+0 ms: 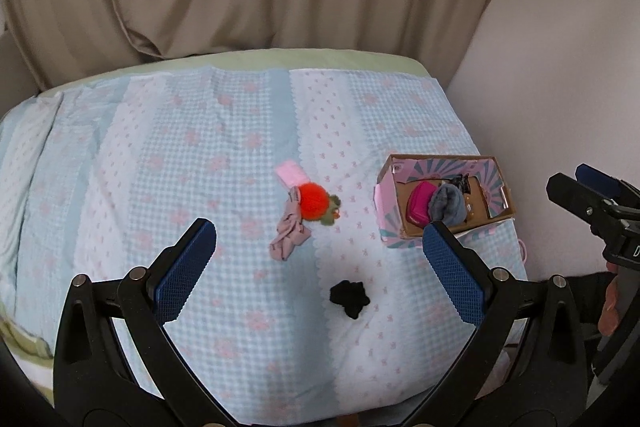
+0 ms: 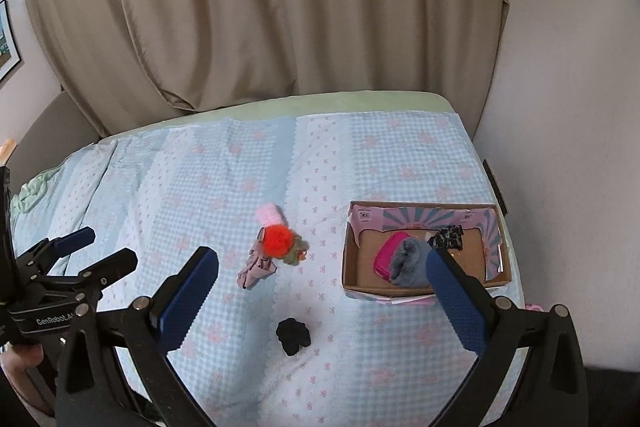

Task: Organize soft objects
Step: 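Move both tools back toward the black sock and red pompom toy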

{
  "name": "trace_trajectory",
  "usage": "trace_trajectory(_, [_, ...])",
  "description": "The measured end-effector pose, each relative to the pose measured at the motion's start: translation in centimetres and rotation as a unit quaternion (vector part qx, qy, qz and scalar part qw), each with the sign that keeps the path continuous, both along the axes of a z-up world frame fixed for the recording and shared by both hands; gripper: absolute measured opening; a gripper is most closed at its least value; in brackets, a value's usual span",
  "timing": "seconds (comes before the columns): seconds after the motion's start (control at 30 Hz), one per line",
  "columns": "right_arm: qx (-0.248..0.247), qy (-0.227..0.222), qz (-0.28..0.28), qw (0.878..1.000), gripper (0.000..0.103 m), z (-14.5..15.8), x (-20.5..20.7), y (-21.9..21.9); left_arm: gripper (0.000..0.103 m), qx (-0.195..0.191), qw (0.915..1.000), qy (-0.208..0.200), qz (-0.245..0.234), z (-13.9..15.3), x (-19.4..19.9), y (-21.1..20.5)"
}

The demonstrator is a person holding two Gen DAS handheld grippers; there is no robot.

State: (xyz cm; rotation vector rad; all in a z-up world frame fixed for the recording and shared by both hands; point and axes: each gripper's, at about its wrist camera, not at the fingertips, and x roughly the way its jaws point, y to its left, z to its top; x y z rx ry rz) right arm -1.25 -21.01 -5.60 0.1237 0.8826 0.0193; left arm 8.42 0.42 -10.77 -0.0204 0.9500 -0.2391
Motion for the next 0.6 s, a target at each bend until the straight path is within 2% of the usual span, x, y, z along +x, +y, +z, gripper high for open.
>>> trace_trajectory(0.13, [-0.005,0.001,-0.006,1.000,0.103,-1.9,0.2,1.8,0.103,-0.006,0.9997,0.004,-0.023,-1.6,1.3,1.4])
trace_trajectory(0.3, [-0.004,0.007,-0.012,1.000,0.103,-5.6,0.6,3.6,0.103,-0.002,0.9981,0.013,-0.060,-5.5,3.8,2.3])
trace_trajectory(0.6, [0.016,0.037,-0.049,0.998,0.103,-17.1,0.7,6.2,0.103,0.016,0.9878,0.039,-0.150,-17.0,8.8,1.8])
